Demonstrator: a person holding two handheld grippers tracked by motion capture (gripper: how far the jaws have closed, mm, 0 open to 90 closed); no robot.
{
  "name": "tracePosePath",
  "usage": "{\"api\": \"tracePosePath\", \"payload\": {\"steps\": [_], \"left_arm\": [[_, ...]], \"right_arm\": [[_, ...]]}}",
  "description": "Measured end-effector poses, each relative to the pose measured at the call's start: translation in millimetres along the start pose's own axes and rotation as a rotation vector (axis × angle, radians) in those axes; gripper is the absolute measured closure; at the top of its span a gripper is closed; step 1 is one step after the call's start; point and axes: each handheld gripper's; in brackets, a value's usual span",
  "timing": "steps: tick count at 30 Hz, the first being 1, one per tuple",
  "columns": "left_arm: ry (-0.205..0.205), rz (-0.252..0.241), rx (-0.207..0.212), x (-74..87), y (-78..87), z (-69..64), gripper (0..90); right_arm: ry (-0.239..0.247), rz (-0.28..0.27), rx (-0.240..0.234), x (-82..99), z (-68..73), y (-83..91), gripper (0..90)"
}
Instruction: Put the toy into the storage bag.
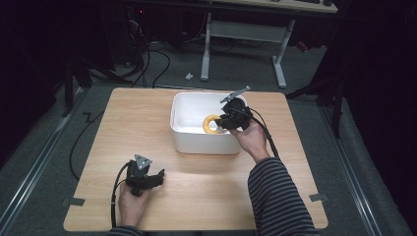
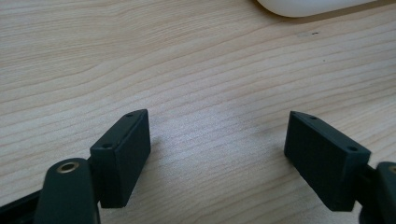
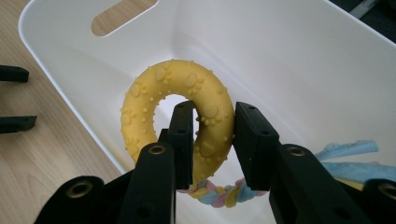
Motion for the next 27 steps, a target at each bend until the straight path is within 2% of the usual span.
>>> {"api": "tracePosePath", "payload": {"steps": [3,7,10,12,15,18,19,24,27], "left_arm": [[0.000,0.000,0.000,0.0,0.0,0.0,23.1],[0.000,0.000,0.000,0.0,0.0,0.0,23.1],[0.000,0.000,0.000,0.0,0.0,0.0,23.1],[0.000,0.000,0.000,0.1,0.0,-0.1,22.9],[-0.001,0.000,0.001,0.1,0.0,-0.2,22.8],[-0.002,0.000,0.000,0.0,0.0,-0.2,22.8],[-0.002,0.000,0.000,0.1,0.0,-0.2,22.8],[-0.002,0.000,0.000,-0.1,-0.2,-0.2,22.8],[-0.002,0.000,0.000,-0.1,-0.2,-0.2,22.9]], "right_arm": [[0.013,0.002,0.000,0.2,1.6,0.3,69.5],[0.007,-0.001,0.003,1.7,2.0,2.4,68.6],[-0.019,-0.009,-0.011,3.3,-0.7,4.5,54.5],[-0.011,-0.022,0.013,6.5,-2.5,8.8,48.4],[-0.016,-0.031,0.026,9.8,-3.5,12.8,47.2],[-0.032,-0.078,0.043,20.0,-9.5,25.8,46.1],[-0.032,-0.078,0.043,20.0,-9.5,25.8,46.1],[-0.085,-0.138,0.039,35.6,-21.9,47.1,45.7],[-0.097,-0.159,0.042,41.7,-25.8,55.1,45.4]]}}
Point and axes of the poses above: each handheld gripper's, and its own axes: y roughly backward along the jaws, x roughly out of its underside, z roughly to its left, and after that the axes turned 4 degrees about -y, right-handed
